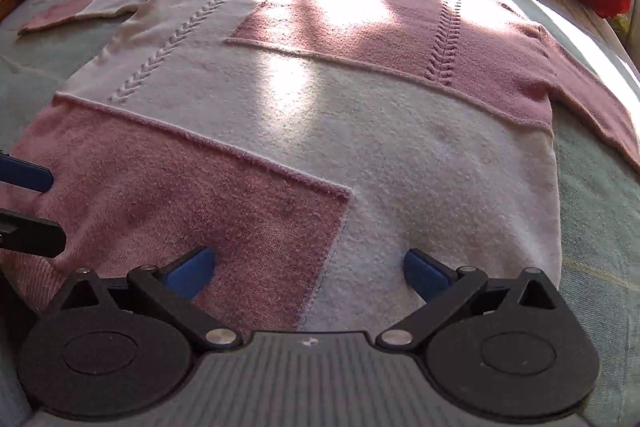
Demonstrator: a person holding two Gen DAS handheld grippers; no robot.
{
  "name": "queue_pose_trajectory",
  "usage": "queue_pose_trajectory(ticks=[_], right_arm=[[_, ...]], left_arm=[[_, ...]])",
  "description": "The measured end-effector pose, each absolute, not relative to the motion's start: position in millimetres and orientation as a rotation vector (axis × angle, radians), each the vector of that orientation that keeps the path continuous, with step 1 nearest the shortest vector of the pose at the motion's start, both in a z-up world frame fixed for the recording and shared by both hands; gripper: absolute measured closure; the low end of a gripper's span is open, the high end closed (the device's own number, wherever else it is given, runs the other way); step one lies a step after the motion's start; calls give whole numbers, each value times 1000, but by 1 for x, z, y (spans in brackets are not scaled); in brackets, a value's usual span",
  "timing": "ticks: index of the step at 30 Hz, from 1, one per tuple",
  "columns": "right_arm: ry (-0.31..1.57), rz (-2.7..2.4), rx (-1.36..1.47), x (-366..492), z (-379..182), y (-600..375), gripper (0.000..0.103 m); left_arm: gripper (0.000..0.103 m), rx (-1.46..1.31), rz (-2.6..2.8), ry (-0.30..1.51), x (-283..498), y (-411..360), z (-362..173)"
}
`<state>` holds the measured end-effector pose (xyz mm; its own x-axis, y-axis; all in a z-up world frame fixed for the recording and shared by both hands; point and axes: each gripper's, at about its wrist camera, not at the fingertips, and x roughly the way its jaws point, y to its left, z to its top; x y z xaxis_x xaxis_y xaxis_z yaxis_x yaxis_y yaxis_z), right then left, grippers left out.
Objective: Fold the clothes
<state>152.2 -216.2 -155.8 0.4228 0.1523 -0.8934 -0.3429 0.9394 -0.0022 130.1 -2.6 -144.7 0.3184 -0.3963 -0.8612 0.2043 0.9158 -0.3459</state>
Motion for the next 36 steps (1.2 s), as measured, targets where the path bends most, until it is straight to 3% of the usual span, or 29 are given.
queue_pose_trajectory(ticks=[6,14,21,36], right_arm=[[1148,291,-134,128,-151,-241,0],[1088,88,130,136,-127,-288,0],[1111,68,209,126,-139,-311,0],[1108,56,372,121,-149,-338,0]], left_arm=[[11,-111,-468,1225,104,-14,-137],[11,-195,-579,1151,138,-54,-136],[11,-104,-674,1250,111,-95,-147],[11,-34,-738,1225,108,-115,-135]])
